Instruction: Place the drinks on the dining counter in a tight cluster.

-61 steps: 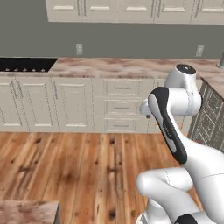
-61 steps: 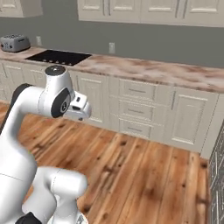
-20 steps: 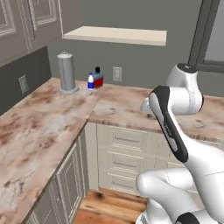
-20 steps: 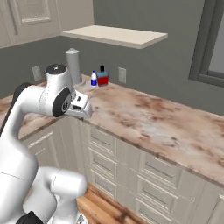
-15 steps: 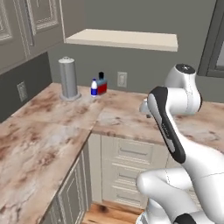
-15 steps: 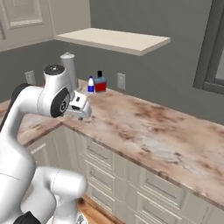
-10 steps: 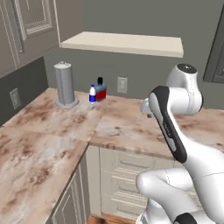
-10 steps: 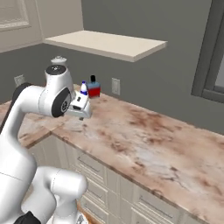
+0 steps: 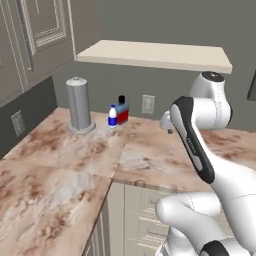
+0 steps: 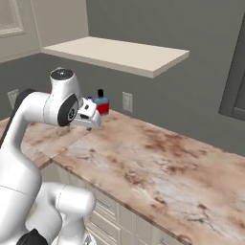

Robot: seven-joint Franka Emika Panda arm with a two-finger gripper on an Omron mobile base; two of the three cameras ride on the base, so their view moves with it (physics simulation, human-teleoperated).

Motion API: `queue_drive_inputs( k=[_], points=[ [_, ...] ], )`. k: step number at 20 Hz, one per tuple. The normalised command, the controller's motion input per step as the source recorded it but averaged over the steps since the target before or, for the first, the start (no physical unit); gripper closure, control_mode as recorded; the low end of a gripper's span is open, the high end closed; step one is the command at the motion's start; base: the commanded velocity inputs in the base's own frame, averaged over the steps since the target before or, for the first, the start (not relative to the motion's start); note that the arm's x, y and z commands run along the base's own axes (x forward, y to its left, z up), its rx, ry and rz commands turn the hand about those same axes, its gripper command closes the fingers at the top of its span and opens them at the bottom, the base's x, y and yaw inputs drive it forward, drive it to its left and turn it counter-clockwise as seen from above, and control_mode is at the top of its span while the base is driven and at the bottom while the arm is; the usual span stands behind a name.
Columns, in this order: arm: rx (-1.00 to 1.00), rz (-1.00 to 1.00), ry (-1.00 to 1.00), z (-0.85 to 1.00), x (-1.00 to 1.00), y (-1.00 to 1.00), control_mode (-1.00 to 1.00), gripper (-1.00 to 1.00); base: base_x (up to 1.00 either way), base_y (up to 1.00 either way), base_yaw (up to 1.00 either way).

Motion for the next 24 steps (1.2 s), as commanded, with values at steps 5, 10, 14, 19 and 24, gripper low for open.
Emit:
queue_drive_inputs(
  k=[5,10,14,19,24],
  points=[
    [0.00,0.00,0.00,0.00,0.00,0.00,1.00,-1.00,0.65,0.56,0.19],
    [0.00,0.00,0.00,0.00,0.00,0.00,1.00,-1.00,0.66,0.69,0.35],
    [0.00,0.00,0.00,0.00,0.00,0.00,1.00,-1.00,0.70,0.82,0.16],
    [0.00,0.00,0.00,0.00,0.00,0.00,1.00,-1.00,0.84,1.00,-0.31],
    [0.00,0.00,0.00,0.00,0.00,0.00,1.00,-1.00,0.82,0.99,-0.42]
  ],
)
